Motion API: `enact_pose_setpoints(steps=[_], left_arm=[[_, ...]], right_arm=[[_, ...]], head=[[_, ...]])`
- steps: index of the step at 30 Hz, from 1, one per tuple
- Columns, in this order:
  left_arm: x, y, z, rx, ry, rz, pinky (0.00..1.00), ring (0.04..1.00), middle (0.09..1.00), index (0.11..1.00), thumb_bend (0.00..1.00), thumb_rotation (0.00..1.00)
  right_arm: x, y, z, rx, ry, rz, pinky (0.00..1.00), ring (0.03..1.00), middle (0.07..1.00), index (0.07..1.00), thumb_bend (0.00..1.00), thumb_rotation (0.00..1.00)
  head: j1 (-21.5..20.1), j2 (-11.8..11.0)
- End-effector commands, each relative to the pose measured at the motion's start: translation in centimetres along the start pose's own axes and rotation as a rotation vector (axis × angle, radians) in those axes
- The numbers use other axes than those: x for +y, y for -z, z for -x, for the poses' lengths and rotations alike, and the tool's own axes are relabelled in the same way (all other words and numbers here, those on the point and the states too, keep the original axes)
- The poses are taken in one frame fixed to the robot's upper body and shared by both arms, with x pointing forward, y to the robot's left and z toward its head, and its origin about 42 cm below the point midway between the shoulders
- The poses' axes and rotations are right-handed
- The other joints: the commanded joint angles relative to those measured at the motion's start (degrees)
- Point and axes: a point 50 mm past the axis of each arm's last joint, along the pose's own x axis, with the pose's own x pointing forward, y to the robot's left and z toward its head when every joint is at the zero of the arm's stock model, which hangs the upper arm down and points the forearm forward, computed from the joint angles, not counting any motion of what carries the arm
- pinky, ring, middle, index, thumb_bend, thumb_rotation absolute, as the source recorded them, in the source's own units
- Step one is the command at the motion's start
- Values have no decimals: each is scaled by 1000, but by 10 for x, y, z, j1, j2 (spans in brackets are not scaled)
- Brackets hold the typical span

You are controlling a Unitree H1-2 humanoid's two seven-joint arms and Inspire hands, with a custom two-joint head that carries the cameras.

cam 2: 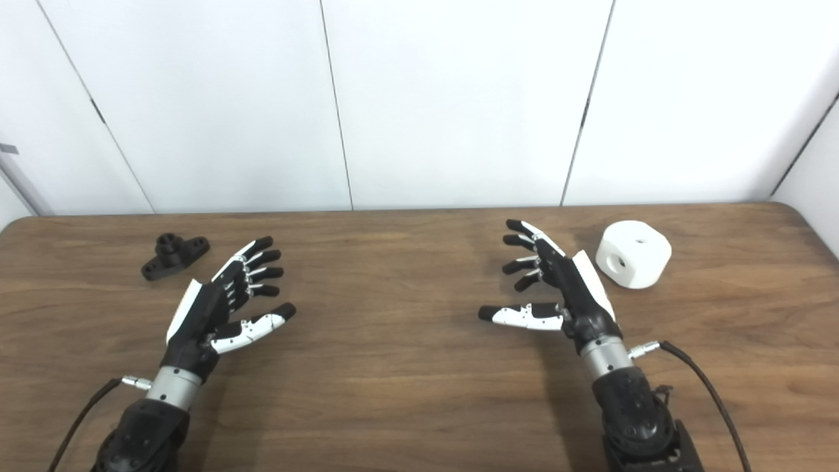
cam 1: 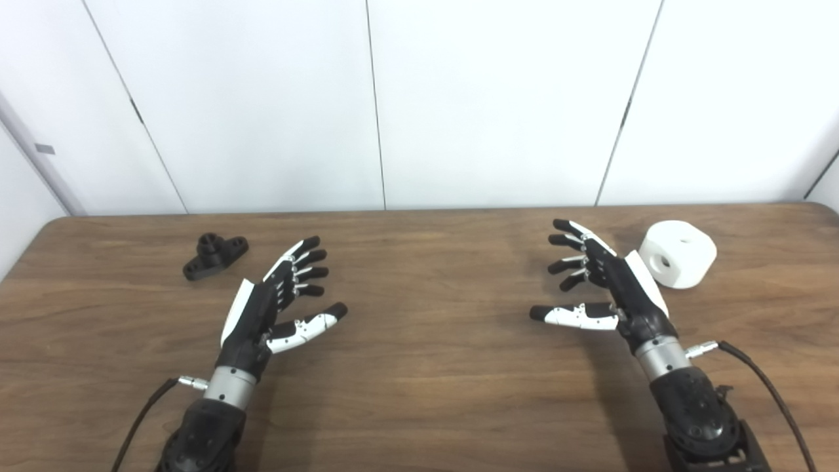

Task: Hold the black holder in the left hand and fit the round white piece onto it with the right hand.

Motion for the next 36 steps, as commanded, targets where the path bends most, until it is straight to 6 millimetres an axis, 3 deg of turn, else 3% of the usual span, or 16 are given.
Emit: enact_pose_setpoints(steps=[1,6,11,15,18,22,25,28,36], left_arm=[[7,-19,-13,-94,-6,-14,697,800,865,913,693,132],[6,-18,-13,-92,-6,-19,692,799,864,918,691,137],[3,-16,-12,-88,-5,-10,682,793,860,910,679,113],[-10,-12,-13,-74,11,5,667,789,859,901,667,91],[-18,-9,-13,-64,18,16,691,795,857,895,692,154],[-28,-4,-16,-66,20,8,680,797,856,887,699,160],[-31,0,-17,-66,16,-14,669,793,859,887,707,169],[-32,1,-17,-61,13,-20,676,801,862,884,703,145],[-29,-4,-19,-62,5,-29,660,783,855,874,703,171]], right_arm=[[-10,-21,-13,-95,26,3,513,654,822,870,745,185],[-10,-20,-13,-95,28,-3,518,661,824,872,745,184],[-13,-19,-12,-91,22,18,516,668,831,879,732,192],[-21,-14,-8,-89,17,26,530,675,833,884,718,181],[-25,-11,-6,-76,19,13,525,673,835,886,709,157],[-29,-9,-2,-23,23,-13,562,706,852,905,692,121],[-29,-13,1,-21,27,0,578,722,865,919,651,43],[-28,-15,1,-36,36,25,525,680,849,899,661,75],[-30,-17,0,-47,33,28,498,665,841,888,657,107]], head=[[0,1],[3,2],[32,-2],[125,-16],[166,-28],[200,-42],[206,-47],[209,-49],[210,-47]])
